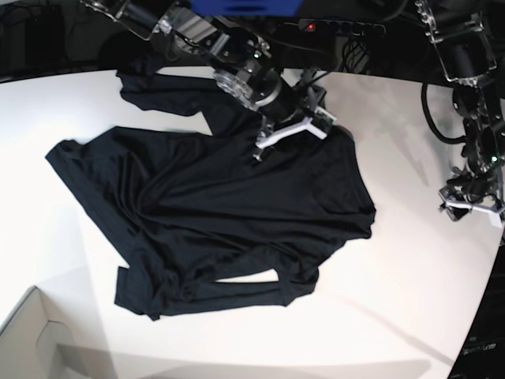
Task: Layout the t-shirt on the table in an organized manner, then fold the t-shirt properly
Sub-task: 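Release the shirt and raise the right gripper toward the collar, then grasp the shirt edge with the left gripper and lift it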
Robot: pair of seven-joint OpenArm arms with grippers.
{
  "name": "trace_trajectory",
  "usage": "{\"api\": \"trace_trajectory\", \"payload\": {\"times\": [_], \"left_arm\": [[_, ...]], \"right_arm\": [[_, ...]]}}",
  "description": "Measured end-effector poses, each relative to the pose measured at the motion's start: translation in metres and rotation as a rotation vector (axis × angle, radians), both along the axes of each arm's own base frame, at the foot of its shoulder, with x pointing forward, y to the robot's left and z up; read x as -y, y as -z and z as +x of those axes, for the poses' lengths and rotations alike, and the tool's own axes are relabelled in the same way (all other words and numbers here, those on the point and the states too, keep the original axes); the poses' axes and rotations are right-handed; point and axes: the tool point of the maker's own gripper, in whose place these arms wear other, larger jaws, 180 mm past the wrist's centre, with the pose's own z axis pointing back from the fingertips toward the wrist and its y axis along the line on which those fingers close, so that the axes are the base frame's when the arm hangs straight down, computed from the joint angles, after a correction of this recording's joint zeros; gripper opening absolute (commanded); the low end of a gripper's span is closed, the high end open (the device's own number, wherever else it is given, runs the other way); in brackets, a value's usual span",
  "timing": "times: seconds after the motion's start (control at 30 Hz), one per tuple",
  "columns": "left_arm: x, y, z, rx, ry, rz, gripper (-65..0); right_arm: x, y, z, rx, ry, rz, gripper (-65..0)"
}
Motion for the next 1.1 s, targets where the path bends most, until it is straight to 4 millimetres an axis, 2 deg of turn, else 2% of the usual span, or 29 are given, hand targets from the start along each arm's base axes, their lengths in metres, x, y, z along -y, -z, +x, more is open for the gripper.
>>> {"api": "trace_trajectory", "payload": {"times": [0.1,0.23,0.43,0.53,0.6,0.7,0.87,1.0,1.1], "left_arm": [[0.003,0.004,-0.002,-0.004,0.005,0.001,-27.9],[0.030,0.019,0.001,-0.048,0.080,-0.006,-27.9],[0.045,0.024,0.003,-0.066,0.124,0.001,-27.9],[0.066,0.030,0.008,-0.063,0.155,-0.021,-27.8],[0.087,0.037,0.010,-0.065,0.182,-0.052,-27.7],[0.114,0.040,0.018,-0.063,0.223,-0.081,-27.7],[0.130,0.048,0.027,-0.073,0.255,-0.091,-27.7],[0.129,0.047,0.034,-0.078,0.252,-0.093,-27.6],[0.140,0.046,0.038,-0.070,0.259,-0.115,-27.7]], "right_arm": [[-0.004,-0.001,-0.004,0.001,-0.017,0.006,-29.1],[-0.008,0.010,0.002,-0.013,-0.014,-0.021,-29.1],[-0.009,0.014,0.005,-0.013,-0.015,-0.032,-29.4],[-0.009,0.014,0.007,-0.009,-0.015,-0.036,-30.0],[-0.009,0.012,0.011,-0.001,-0.014,-0.036,-34.4],[-0.007,0.012,0.012,0.003,-0.013,-0.038,-48.5],[-0.004,0.026,0.008,-0.024,-0.013,-0.066,-63.8],[-0.004,0.026,0.007,-0.025,-0.013,-0.065,-65.0],[-0.003,0.026,0.007,-0.025,-0.012,-0.066,-65.0]]}}
